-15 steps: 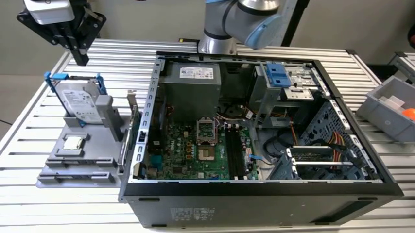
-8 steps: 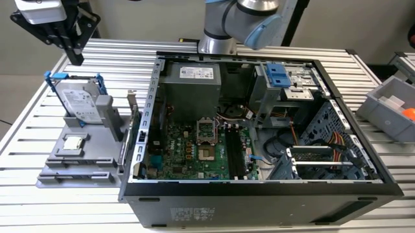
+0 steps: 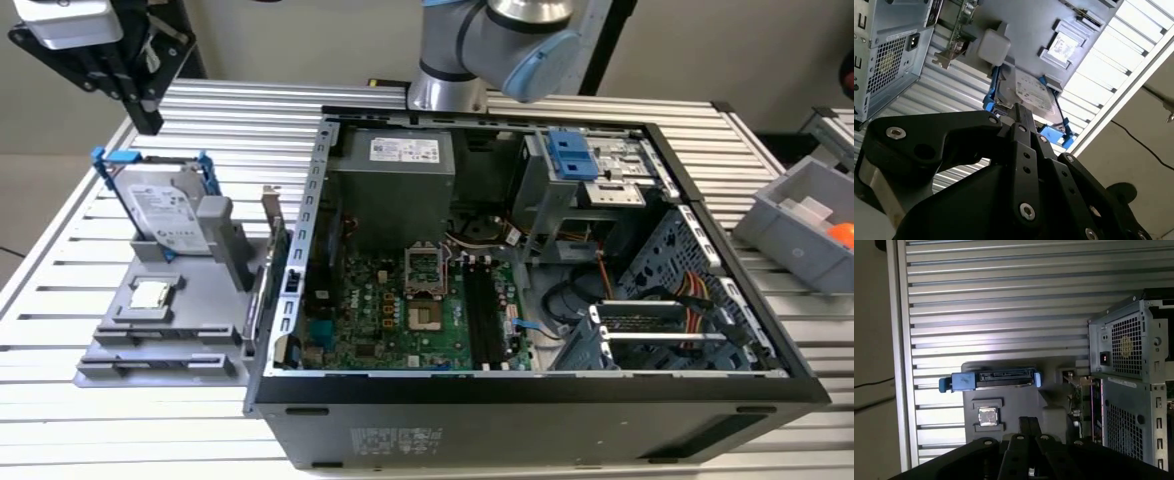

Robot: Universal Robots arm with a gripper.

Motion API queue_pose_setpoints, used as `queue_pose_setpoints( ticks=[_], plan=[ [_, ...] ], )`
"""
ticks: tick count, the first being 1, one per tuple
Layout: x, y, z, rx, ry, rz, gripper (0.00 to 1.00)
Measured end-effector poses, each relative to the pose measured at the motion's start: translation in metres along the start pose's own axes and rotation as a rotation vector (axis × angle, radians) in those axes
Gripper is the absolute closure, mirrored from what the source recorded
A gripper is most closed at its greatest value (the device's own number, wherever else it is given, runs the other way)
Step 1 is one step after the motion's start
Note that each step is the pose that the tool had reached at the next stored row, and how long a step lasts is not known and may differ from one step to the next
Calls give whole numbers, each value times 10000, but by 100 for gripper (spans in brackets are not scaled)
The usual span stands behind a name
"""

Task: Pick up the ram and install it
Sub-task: 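Reach for the ram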

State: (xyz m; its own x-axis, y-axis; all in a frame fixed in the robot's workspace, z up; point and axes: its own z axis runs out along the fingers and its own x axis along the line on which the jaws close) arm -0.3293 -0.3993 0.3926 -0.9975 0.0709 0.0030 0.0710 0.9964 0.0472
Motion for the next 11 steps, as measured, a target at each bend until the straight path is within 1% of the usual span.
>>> queue_pose_setpoints(
  ticks=[7, 11],
  plan=[
    [68, -5, 0, 0, 1, -21, 100],
    [92, -7, 0, 0, 2, -56, 100]
  ],
)
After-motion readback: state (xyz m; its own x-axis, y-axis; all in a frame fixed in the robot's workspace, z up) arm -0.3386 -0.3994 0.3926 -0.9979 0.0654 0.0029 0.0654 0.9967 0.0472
